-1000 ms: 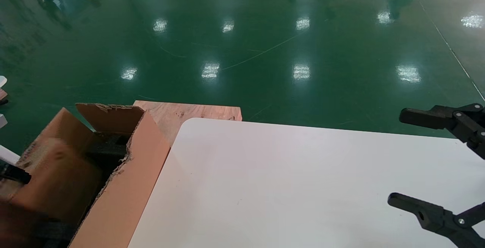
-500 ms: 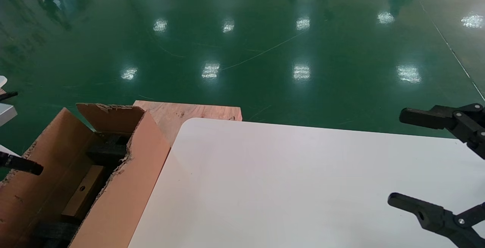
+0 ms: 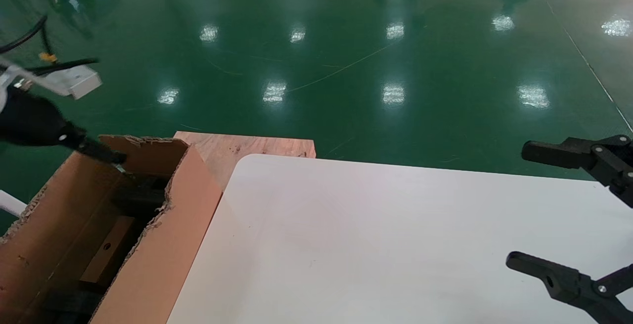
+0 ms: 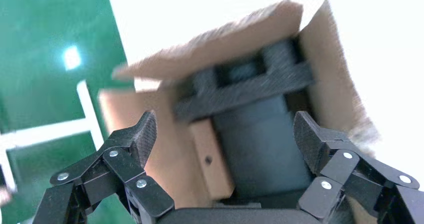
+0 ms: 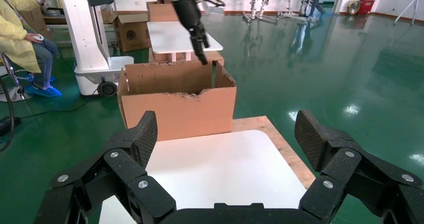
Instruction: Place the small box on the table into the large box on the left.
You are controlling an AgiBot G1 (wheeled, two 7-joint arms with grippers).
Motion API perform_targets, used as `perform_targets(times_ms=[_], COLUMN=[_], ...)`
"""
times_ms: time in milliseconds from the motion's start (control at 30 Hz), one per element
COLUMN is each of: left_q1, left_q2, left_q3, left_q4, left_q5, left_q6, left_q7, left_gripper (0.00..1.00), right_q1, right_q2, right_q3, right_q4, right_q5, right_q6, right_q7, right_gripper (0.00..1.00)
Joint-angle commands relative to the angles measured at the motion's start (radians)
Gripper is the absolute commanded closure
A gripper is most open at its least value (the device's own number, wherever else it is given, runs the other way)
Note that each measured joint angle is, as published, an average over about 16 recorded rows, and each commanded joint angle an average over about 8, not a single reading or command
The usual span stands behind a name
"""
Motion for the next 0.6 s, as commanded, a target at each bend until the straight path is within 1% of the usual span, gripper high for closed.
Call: perform_targets(times_ms=[33,200,333,467,600], left_q1=[-0.014,-0.024,-0.011,0.048,0.141], left_q2=[0.020,0.029,0.030,0.033,0.039], left_q3=[-0.011,-0.029,-0.058,-0.139,-0.259], left_q4=[-0.041,-0.109,-0.138,-0.157,-0.170], left_q5=[-0.005,-0.038,-0.064,-0.096,-0.133], left_q6=[-0.004,0.002,0.007,0.024,0.049], left_q7=[-0.006,-0.022,-0.015,0.022,0.081], left_gripper=[0.00,0.00,0.00,0.00,0.00], right_q1=[0.000,0.000,0.000,0.000,0.000], right_q2=[0.000,0.000,0.000,0.000,0.000], right_q3=[0.000,0.000,0.000,0.000,0.000], right_q4=[0.000,0.000,0.000,0.000,0.000], right_q5=[0.000,0.000,0.000,0.000,0.000], right_q6=[0.000,0.000,0.000,0.000,0.000], right_q7=[0.000,0.000,0.000,0.000,0.000], right_gripper=[0.00,0.00,0.00,0.00,0.00])
